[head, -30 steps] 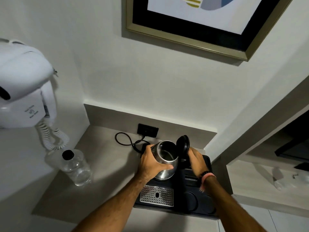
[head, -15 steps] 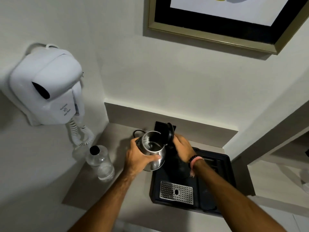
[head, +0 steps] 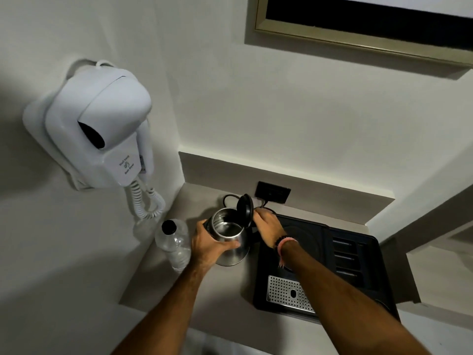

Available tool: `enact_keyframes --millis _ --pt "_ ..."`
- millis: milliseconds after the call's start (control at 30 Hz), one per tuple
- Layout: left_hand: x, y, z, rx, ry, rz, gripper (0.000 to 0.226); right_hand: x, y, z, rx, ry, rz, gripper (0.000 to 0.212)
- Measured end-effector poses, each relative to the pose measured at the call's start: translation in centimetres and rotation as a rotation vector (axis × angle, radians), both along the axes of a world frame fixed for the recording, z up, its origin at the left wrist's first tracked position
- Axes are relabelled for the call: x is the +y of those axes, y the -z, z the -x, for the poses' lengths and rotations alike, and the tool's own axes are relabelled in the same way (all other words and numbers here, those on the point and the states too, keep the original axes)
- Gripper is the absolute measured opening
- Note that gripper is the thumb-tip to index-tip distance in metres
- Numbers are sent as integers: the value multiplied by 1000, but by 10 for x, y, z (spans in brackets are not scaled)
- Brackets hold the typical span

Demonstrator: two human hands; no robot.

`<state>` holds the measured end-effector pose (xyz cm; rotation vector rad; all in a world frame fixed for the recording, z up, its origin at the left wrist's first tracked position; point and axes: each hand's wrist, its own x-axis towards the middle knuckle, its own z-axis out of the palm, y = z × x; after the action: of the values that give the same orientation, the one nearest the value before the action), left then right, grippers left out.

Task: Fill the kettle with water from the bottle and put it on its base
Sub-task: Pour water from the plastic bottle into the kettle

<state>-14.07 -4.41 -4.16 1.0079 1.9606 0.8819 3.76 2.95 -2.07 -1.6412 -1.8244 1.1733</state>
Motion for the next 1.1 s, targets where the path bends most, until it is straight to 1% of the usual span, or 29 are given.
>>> enact_keyframes --millis 67,133,167,200,233,267,333,367,400,433,467,533,600,633,700,767,900,1000,1100 --pt "0 -1 0 25 1 0 125 2 3 -1 -8 1 15 66" --pt "-4 -6 -2 87 38 -10 133 4 6 -3 -26 -16 15 64" --pt "-9 -13 -5 139 69 -10 134 5 5 -4 -46 -37 24 61" --pt "-15 -24 -10 211 96 -18 129 4 2 -4 -70 -57 28 61" --pt "-22 -35 -14 301 114 -55 115 4 0 -5 -114 -81 27 64" --pt "-31 -45 -16 412 126 -131 93 4 1 -7 -182 -130 1 73" --pt "-45 -66 -14 611 101 -350 46 7 -1 -10 -386 -253 -91 86" --pt "-52 -75 -10 682 54 -466 31 8 0 -11 -454 -275 -132 85" --pt "-57 -82 -2 731 -8 -560 21 10 1 -12 -489 -264 -160 81" --pt "-59 -89 7 738 -84 -612 17 11 1 -13 -523 -240 -169 78" --pt "-61 -93 16 697 -159 -620 18 13 2 -14 -566 -230 -196 78" --pt "-61 -97 32 567 -247 -535 32 12 0 -17 -638 -226 -234 82" --pt "-56 -95 44 481 -203 -399 46 11 -1 -16 -677 -236 -238 86" --pt "-54 -92 48 453 -158 -352 46 11 -2 -16 -688 -239 -235 87" --pt "-51 -88 54 435 -87 -302 35 10 -3 -15 -698 -234 -220 88" --pt "-50 -84 60 425 -72 -287 27 9 -4 -16 -702 -236 -206 88" --pt "-53 -79 68 264 -117 -310 20 8 -5 -15 -733 -235 -182 75" --pt "-53 -85 69 256 -175 -311 29 6 -6 -14 -729 -238 -159 76" --pt "-51 -85 74 181 -247 -340 43 4 -7 -13 -721 -233 -147 76"
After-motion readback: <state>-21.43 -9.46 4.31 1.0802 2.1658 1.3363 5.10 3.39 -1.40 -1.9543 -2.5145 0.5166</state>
